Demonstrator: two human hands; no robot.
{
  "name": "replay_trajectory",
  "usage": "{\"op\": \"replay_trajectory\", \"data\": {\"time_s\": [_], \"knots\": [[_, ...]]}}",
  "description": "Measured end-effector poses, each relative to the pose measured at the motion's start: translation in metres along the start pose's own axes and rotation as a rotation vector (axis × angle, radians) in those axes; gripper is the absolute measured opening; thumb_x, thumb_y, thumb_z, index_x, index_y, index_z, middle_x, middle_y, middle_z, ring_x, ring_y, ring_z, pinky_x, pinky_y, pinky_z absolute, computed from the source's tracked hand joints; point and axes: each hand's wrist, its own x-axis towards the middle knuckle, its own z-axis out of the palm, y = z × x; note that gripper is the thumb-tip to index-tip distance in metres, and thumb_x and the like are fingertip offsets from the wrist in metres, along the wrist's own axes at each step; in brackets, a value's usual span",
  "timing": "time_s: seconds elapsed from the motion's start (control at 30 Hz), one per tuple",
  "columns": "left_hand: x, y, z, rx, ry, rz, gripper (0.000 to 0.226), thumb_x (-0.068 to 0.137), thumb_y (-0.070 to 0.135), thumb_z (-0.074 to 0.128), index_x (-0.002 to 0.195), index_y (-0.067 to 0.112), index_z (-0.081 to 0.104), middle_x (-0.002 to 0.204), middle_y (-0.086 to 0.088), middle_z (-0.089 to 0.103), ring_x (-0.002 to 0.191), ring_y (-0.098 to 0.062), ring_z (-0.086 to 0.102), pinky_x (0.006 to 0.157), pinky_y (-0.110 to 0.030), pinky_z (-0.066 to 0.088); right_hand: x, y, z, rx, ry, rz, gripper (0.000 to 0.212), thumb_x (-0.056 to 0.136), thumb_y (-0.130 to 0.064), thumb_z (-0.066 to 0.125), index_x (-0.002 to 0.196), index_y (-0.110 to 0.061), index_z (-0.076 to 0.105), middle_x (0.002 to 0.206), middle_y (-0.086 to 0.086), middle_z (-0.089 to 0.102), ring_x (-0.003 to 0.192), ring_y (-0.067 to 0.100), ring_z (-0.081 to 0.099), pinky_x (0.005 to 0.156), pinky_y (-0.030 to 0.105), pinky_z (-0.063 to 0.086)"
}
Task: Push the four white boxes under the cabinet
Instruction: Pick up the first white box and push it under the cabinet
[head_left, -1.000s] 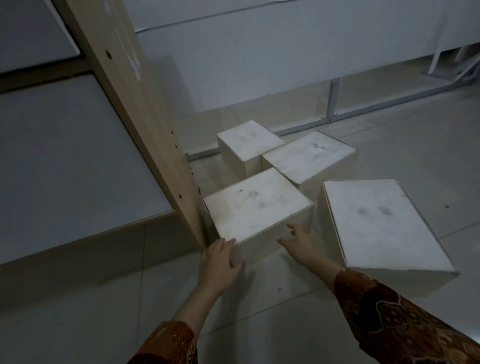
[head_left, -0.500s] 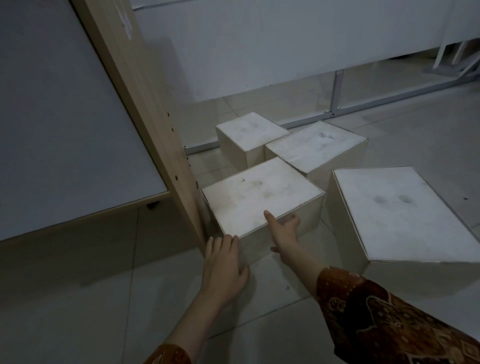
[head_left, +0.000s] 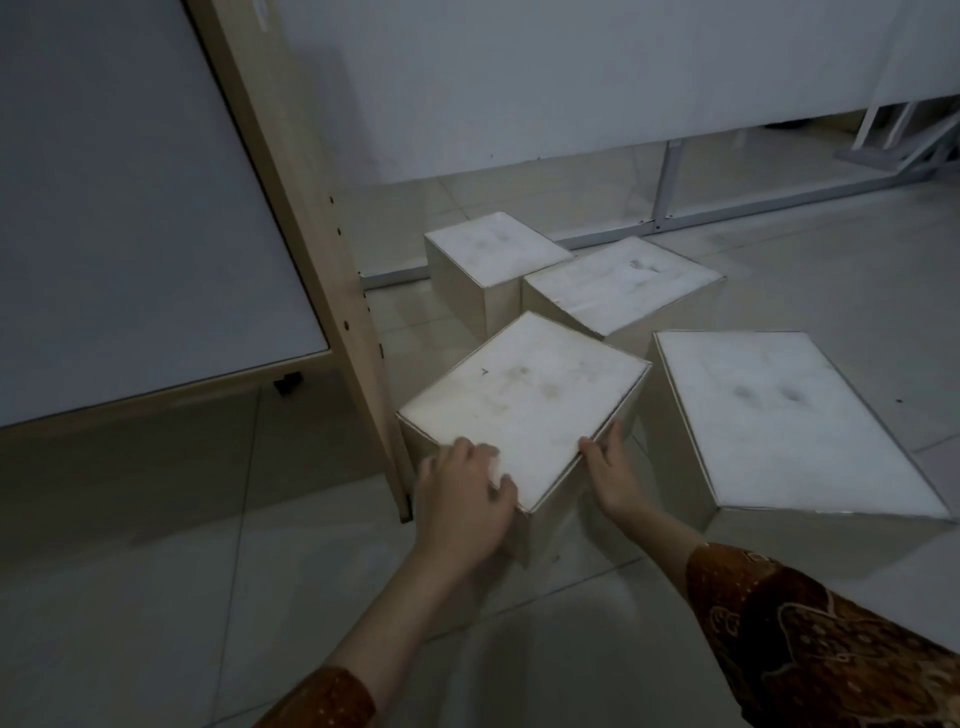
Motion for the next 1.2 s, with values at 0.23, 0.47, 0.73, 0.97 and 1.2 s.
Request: {"op": "replay_trajectory", "data": {"time_s": [0.23, 0.47, 0.73, 0.97, 1.2], "knots": [[0.024, -0.061, -0.003, -0.376, -0.069, -0.246, 0.052, 0.092, 0.021, 0.054, 0.141, 0.009, 0.039, 0.149, -0.008, 0.038, 0.138, -0.023, 0.034, 0.113, -0.033, 0.028, 0.001, 0.01, -0.02, 0.051, -0.05, -0.017, 0.064, 0.1, -0.034, 0.034, 0.149, -0.031, -0.007, 0.16, 0.002, 0.016, 0.142, 0.027, 0.026, 0.116, 0.051, 0.024], [0.037, -0.047, 0.001, -0.237, 0.055, -0.317, 0.048, 0.09, 0.03, 0.051, 0.134, 0.014, 0.046, 0.133, -0.007, 0.054, 0.127, -0.027, 0.041, 0.1, -0.04, 0.042, 0.003, 0.007, -0.032, 0.012, -0.079, -0.012, 0.057, 0.1, -0.022, 0.036, 0.149, -0.035, 0.01, 0.135, 0.018, 0.051, 0.117, 0.039, 0.054, 0.084, 0.034, 0.045], [0.043, -0.04, 0.0, -0.159, 0.053, -0.4, 0.036, 0.086, 0.043, 0.055, 0.106, 0.013, 0.061, 0.096, -0.01, 0.068, 0.087, -0.03, 0.063, 0.075, -0.034, 0.048, -0.01, 0.009, -0.073, -0.166, -0.147, -0.065, 0.039, 0.099, -0.029, 0.034, 0.138, -0.027, 0.043, 0.132, 0.004, 0.056, 0.116, 0.022, 0.055, 0.1, 0.043, 0.045], [0.024, -0.036, 0.036, -0.932, -0.186, -0.676, 0.047, 0.082, 0.038, 0.068, 0.122, 0.016, 0.058, 0.117, -0.003, 0.065, 0.099, -0.021, 0.064, 0.088, -0.035, 0.052, -0.022, 0.017, -0.056, 0.053, -0.095, 0.099, 0.034, 0.1, -0.025, 0.029, 0.092, -0.028, 0.062, 0.09, -0.004, 0.071, 0.084, 0.013, 0.067, 0.06, 0.018, 0.049], [-0.005, -0.026, 0.029, -1.232, -0.302, -0.753, 0.051, 0.083, 0.029, 0.069, 0.13, 0.017, 0.054, 0.121, -0.009, 0.065, 0.103, -0.028, 0.066, 0.077, -0.038, 0.058, -0.038, 0.012, -0.055, 0.093, -0.204, 0.145, 0.041, 0.095, -0.035, 0.05, 0.133, -0.022, 0.046, 0.12, 0.003, 0.061, 0.096, 0.015, 0.063, 0.072, 0.028, 0.051]]}}
